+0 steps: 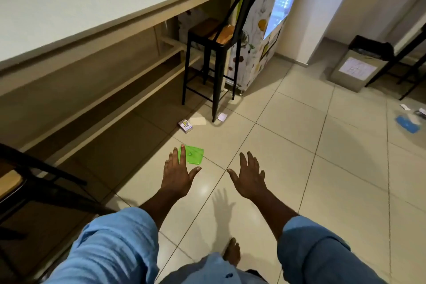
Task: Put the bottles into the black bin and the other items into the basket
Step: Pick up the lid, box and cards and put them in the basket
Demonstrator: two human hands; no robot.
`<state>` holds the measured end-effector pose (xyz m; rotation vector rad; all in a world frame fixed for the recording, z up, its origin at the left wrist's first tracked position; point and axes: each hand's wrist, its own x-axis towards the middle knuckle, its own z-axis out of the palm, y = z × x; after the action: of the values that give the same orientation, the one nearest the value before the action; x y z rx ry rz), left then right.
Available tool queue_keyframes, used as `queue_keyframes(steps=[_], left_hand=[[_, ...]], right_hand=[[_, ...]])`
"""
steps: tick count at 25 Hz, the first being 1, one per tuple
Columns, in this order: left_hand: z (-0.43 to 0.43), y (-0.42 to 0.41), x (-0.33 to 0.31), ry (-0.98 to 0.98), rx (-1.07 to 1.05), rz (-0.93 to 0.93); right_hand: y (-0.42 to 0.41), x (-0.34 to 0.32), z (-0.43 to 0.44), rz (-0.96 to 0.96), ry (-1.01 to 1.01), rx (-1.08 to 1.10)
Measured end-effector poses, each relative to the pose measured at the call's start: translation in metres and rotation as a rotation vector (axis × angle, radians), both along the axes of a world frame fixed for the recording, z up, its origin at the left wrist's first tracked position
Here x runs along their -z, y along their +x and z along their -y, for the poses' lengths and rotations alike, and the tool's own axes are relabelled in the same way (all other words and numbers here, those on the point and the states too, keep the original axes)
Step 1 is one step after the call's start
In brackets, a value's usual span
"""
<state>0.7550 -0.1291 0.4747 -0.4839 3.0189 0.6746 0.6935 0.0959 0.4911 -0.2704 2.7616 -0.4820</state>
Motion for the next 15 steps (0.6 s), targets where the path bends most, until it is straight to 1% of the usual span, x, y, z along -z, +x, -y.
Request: queue_keyframes(steps=[3,5,7,10,15], left_hand=[[-0.035,-0.056,-0.006,0.086,-0.099,-0.055],[-0.054,-0.093,-0.012,0.132,-0.118,-0.035],[-0.063,-0.128,-0.013,0.101,-0.12,-0.015],[-0.052,-0.191,-0.012,0.021,-0.142,0.007],[-0.027,-0.31,0.004,-0.008,-0.23,0.018]], right_hand=[[-0.066,0.0,-0.027,-0.014,0.048,-0.106],[-0.11,-0.004,-0.041,0.013,0.059,-0.116],[-0.15,-0.005,-0.051,-0.002,0.039,-0.117],[-0.208,-0.007,-0.062,-0.029,0.023,-0.118],[-0.318,0.007,-0.076,-0.012,0.037,-0.11]])
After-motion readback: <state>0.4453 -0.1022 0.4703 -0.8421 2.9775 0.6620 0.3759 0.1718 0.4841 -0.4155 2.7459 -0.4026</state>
